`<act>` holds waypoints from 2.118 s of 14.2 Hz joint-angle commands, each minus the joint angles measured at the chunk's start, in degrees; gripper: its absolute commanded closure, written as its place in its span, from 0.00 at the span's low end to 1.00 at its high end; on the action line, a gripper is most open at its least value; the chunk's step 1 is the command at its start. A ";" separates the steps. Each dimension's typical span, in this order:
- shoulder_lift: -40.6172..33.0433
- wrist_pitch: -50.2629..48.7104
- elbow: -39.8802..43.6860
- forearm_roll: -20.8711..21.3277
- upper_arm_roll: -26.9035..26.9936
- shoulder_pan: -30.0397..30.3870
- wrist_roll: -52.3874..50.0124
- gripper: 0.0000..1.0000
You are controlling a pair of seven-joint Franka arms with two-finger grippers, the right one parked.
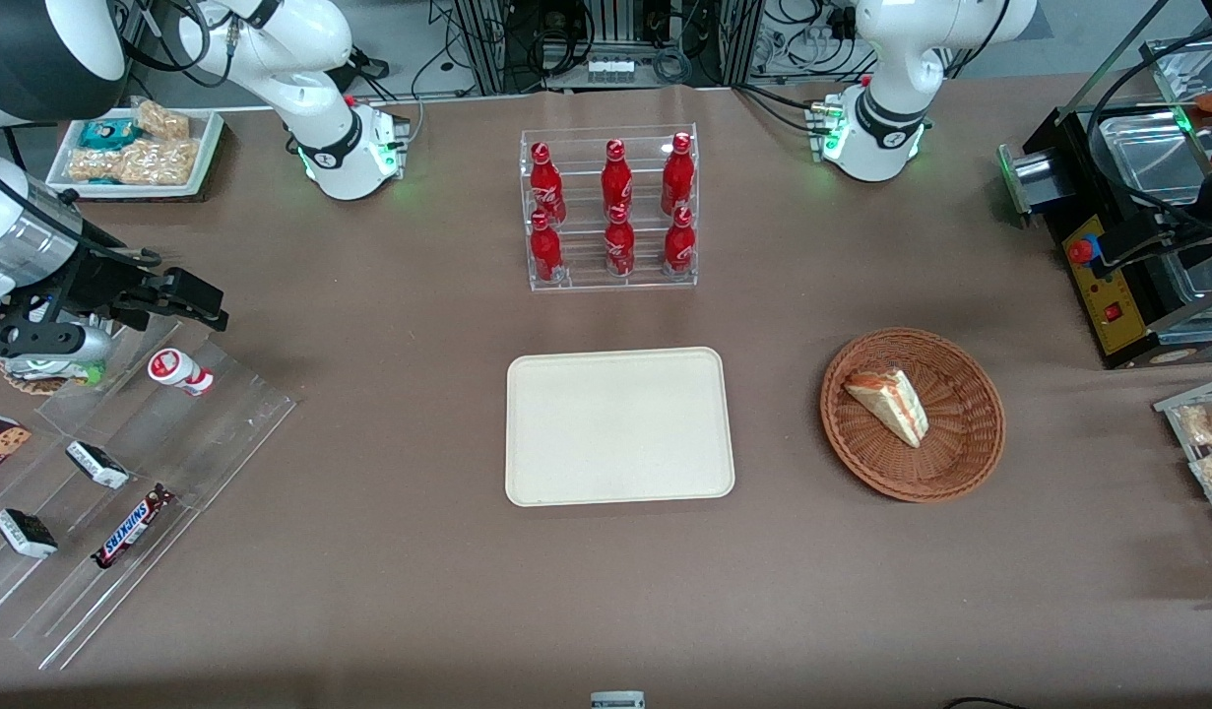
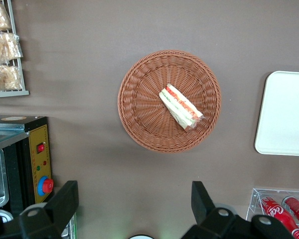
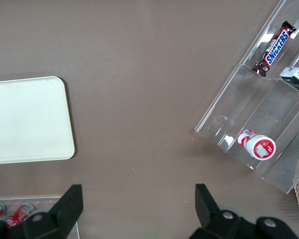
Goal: Place sandwich from basket to tray
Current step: 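Move the left gripper down over the sandwich in the wicker basket, then close the left gripper on the wrapped sandwich wedge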
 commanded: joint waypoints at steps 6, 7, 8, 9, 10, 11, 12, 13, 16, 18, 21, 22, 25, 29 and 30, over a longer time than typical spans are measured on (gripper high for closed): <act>7.55 4.17 -4.76 5.21 -2.60 -2.49 -9.94 0.00; 8.61 8.19 -7.91 5.22 -3.05 -3.37 -14.15 0.00; 9.23 12.93 -11.16 5.22 -3.14 -4.60 -19.84 0.00; 9.58 18.38 -15.37 5.04 -3.14 -5.92 -25.90 0.00; 9.59 24.43 -19.33 4.26 -3.40 -6.28 -30.05 0.00; 9.76 29.54 -21.54 3.56 -3.75 -6.46 -35.32 0.00; 10.81 31.85 -22.00 3.46 -4.45 -6.54 -40.68 0.00; 11.95 32.57 -22.00 3.03 -4.89 -6.55 -45.17 0.00; 13.72 36.61 -23.40 -2.42 -4.90 -6.46 -48.82 0.00; 13.89 40.21 -26.82 -2.60 -4.98 -6.63 -48.91 0.00; 15.73 41.19 -29.38 -2.61 -5.07 -6.81 -48.91 0.00; 16.52 41.37 -29.30 -2.60 -5.07 -6.81 -48.91 0.00; 18.89 43.12 -29.30 -2.78 -5.07 -6.81 -48.91 0.00; 20.13 44.45 -28.33 -3.66 -5.07 -6.90 -49.08 0.77; 20.13 44.45 -28.24 -3.66 -5.07 -6.90 -49.08 0.93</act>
